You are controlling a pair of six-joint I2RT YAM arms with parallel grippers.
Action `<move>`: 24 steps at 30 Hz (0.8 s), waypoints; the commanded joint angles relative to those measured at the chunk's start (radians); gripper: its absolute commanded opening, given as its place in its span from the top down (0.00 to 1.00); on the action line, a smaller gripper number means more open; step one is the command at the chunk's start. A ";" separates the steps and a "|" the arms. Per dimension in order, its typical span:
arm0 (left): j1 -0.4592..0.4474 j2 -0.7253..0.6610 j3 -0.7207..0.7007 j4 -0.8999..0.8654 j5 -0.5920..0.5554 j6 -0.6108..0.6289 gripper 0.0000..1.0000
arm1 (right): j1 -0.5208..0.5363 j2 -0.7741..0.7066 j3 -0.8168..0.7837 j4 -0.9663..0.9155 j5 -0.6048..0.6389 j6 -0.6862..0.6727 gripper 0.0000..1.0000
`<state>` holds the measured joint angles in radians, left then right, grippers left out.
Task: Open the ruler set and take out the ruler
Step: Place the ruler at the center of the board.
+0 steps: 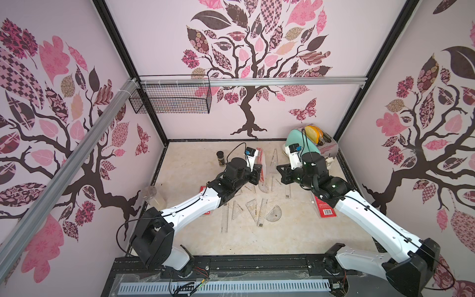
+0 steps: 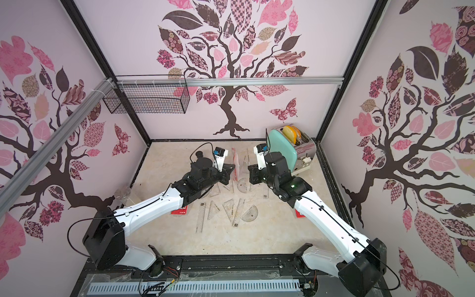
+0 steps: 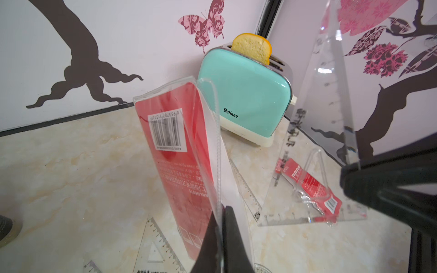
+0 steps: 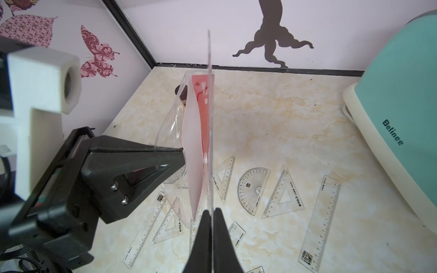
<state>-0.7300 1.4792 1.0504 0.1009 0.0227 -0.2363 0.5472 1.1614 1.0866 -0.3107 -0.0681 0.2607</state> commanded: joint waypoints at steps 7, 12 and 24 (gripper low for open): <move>0.001 -0.013 -0.026 -0.073 -0.096 0.052 1.00 | -0.049 -0.087 0.012 -0.212 0.014 -0.029 1.00; 0.011 -0.026 -0.048 -0.087 -0.118 0.063 1.00 | -0.075 -0.152 -0.034 -0.297 0.033 -0.017 1.00; 0.023 -0.132 -0.083 -0.101 -0.108 0.075 1.00 | -0.075 -0.091 -0.153 -0.466 0.083 0.086 1.00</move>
<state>-0.7132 1.3857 0.9771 0.0051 -0.0849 -0.1810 0.4755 1.0710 0.9207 -0.7155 -0.0208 0.3016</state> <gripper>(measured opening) 0.049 0.047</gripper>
